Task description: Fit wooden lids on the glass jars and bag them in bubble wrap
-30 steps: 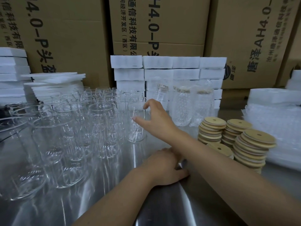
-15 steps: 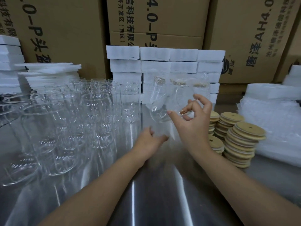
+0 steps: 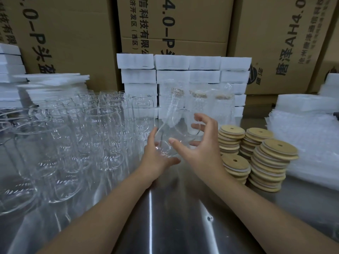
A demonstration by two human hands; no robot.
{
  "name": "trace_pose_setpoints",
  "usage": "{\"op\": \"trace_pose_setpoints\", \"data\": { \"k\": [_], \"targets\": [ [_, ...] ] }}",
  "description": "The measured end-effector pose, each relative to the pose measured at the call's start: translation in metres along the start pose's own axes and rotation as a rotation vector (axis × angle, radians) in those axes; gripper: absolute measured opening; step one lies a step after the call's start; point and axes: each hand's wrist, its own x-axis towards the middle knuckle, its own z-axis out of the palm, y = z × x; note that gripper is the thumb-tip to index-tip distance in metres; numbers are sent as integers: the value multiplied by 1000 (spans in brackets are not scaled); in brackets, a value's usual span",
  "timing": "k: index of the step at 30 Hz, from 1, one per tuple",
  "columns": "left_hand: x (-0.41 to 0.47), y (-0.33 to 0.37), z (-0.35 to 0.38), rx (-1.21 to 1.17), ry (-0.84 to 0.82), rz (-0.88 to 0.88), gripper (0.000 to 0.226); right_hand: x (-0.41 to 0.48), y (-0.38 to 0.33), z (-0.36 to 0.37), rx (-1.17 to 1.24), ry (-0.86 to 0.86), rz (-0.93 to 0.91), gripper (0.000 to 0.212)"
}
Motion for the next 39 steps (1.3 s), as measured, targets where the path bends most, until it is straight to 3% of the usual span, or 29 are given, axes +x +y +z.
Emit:
{"op": "trace_pose_setpoints", "data": {
  "k": [2,8,17,23,31,39],
  "targets": [
    [-1,3,-2,-28,58,28,128,-1,-1,2,28,-58,3,91],
    [2,-2,-5,-39,75,100,115,0,-3,3,72,-78,-31,57],
    [8,-8,-2,131,37,229,105,-3,-7,3,135,-130,-86,75],
    [9,-11,-4,199,69,259,118,-3,-3,7,271,-78,8,68],
    [6,-8,-9,385,134,248,108,9,6,6,517,97,242,61],
    [1,-6,-7,412,74,238,116,8,1,7,516,91,250,53]
  ]
}}
